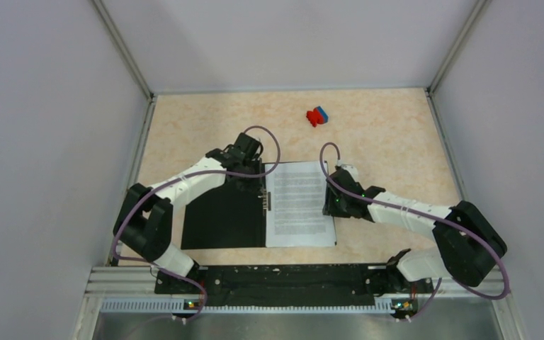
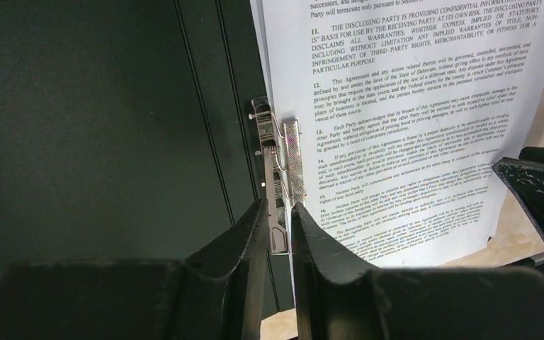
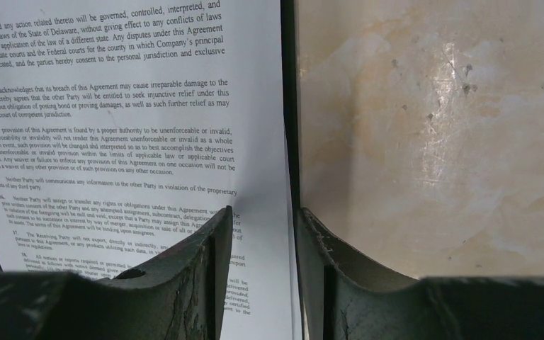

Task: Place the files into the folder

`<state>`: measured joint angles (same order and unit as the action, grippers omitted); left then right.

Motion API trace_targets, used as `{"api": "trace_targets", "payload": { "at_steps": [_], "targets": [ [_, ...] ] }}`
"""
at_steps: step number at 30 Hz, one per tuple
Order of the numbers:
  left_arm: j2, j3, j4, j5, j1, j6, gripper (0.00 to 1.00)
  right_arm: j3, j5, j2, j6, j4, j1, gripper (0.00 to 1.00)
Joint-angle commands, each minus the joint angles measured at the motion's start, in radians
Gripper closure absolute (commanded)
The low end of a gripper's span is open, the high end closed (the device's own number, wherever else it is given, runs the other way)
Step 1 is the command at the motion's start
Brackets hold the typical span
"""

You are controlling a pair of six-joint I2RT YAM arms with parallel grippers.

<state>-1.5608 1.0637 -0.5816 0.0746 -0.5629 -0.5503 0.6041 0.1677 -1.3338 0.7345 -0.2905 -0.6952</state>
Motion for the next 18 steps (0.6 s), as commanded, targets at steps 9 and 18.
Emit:
{"api": "trace_targets", "payload": {
  "at_steps": [9,18],
  "targets": [
    [0.003,0.012,-0.064,-0.082,-0.032,-0.019,0.72,0.006,0.011,-0.035,-0.003,0.012,-0.001,0.62],
    [0.015,0.028,-0.087,-0.105,-0.043,-0.013,0.73,-0.002,0.011,-0.036,0.002,0.021,-0.002,0.62]
  ]
}}
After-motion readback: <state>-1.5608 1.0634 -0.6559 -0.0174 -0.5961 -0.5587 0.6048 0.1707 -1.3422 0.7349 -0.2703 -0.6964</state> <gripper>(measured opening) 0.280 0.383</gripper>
